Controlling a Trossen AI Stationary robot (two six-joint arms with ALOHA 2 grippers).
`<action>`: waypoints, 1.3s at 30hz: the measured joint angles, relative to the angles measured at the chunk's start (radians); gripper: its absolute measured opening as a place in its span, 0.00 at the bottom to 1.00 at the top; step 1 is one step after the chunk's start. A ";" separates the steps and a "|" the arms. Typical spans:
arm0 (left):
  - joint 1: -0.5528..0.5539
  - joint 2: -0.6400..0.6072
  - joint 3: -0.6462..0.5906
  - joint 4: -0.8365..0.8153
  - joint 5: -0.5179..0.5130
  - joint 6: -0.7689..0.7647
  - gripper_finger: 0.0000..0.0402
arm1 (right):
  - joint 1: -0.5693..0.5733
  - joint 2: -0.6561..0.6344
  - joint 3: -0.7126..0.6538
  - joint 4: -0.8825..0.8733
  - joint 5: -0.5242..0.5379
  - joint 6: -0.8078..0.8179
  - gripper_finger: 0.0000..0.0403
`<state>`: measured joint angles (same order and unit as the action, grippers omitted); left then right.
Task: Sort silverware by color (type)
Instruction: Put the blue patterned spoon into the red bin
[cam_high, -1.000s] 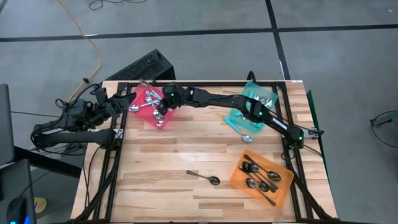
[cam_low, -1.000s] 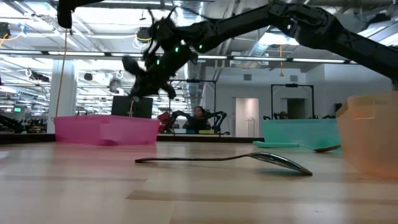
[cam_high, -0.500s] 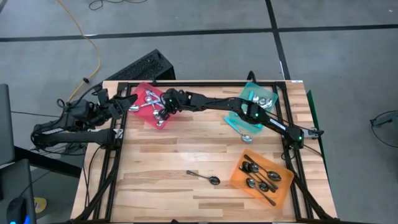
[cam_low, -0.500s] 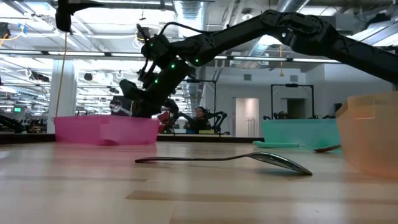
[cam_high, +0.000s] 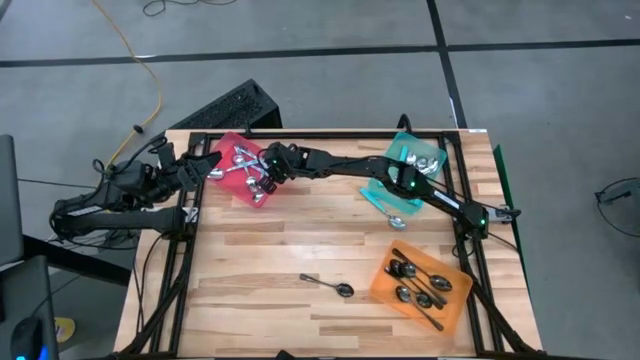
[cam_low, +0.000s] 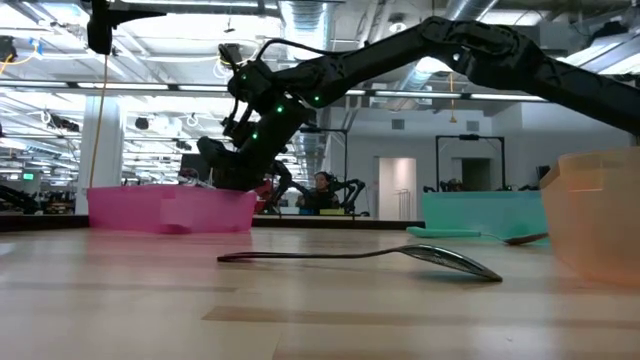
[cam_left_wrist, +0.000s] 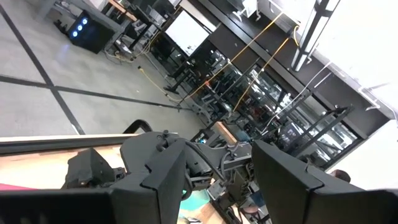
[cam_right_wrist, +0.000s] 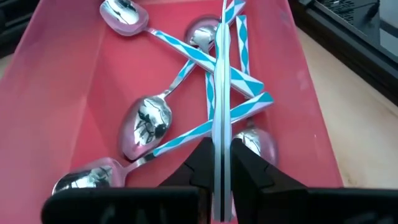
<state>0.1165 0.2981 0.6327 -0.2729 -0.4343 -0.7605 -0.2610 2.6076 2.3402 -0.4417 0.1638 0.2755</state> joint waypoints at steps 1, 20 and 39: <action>0.000 0.000 0.000 0.000 0.000 0.000 0.42 | -0.002 0.000 0.000 0.000 0.000 0.000 0.13; 0.000 0.000 0.000 -0.031 0.001 -0.003 0.42 | -0.004 0.033 0.003 -0.011 0.021 -0.021 0.14; 0.000 0.000 0.000 -0.030 -0.023 -0.003 0.42 | -0.009 0.036 0.001 0.006 -0.006 -0.048 0.23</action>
<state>0.1162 0.2984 0.6327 -0.3031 -0.4568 -0.7631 -0.2702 2.6437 2.3409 -0.4361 0.1581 0.2272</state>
